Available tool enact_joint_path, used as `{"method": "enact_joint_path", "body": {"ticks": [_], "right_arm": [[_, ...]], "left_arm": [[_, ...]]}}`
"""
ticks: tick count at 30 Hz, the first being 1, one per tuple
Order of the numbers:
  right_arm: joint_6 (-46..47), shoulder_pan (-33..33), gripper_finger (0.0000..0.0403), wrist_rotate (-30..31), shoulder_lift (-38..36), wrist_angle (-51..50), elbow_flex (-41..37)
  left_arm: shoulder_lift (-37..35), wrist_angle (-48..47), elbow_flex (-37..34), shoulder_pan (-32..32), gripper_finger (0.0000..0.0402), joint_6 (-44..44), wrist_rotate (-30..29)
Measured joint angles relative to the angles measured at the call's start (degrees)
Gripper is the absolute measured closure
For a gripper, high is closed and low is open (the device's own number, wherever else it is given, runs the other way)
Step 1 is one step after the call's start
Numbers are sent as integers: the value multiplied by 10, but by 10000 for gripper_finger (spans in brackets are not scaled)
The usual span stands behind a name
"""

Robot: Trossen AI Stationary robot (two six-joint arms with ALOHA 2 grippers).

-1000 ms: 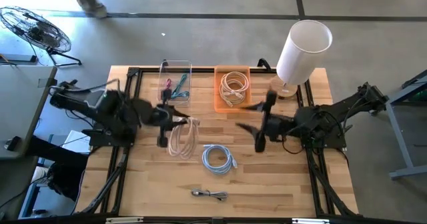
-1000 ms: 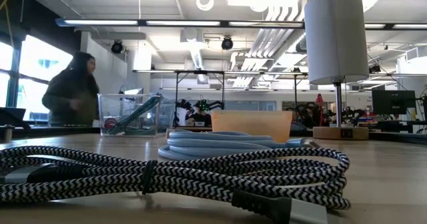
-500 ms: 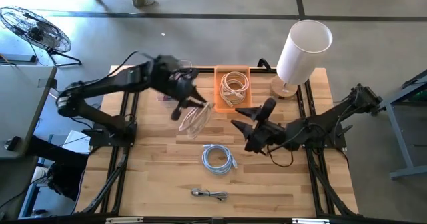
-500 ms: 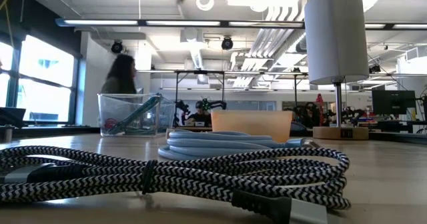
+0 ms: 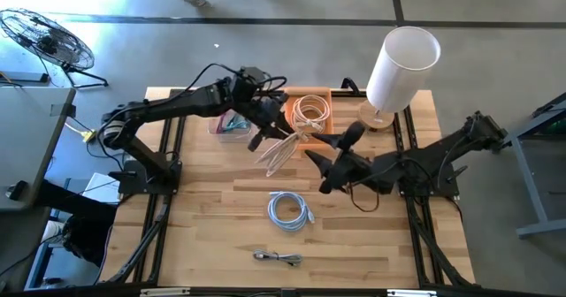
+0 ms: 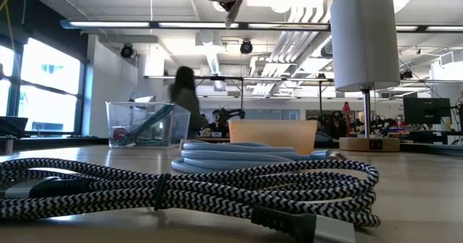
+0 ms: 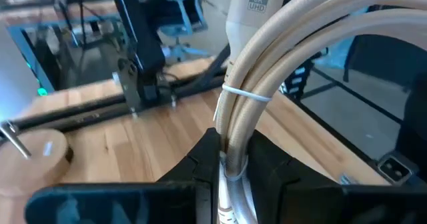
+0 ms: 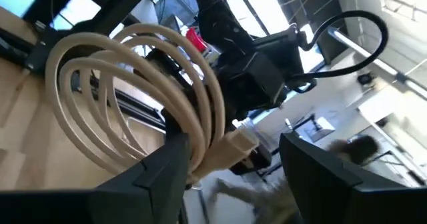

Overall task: Pick & Place USB Port
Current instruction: Put the white HDMI cable into the orange bin

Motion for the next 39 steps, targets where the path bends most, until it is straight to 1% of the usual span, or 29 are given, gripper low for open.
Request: {"method": "enact_joint_path", "body": {"ticks": [7, 13, 18, 23, 28, 33, 36, 38, 39], "right_arm": [[45, -25, 179, -64, 8, -4, 0], [75, -40, 179, -103, 15, -5, 0], [80, -46, 179, -119, 15, -2, 0], [94, -53, 179, -122, 15, -1, 0], [95, -63, 179, -142, 15, -1, 0], [128, -73, 180, -153, 15, -9, 0], [143, -77, 200, -153, 15, -19, 0], [151, -77, 231, -150, 15, -23, 0], [157, -77, 253, -149, 15, -23, 0]], "left_arm": [[4, 5, 0, 0, 355, 4, -3], [4, 7, 0, 0, 355, 4, -3], [4, 5, 0, -1, 356, -1, -3], [7, 7, 0, -1, 356, -4, -5], [22, 20, 0, -10, 356, -43, -3], [30, 18, 0, -20, 359, -47, -1], [30, 18, 0, -23, 359, -47, -8], [30, 16, 0, -23, 363, -47, -7], [30, 15, 0, -23, 364, -47, -6]]}}
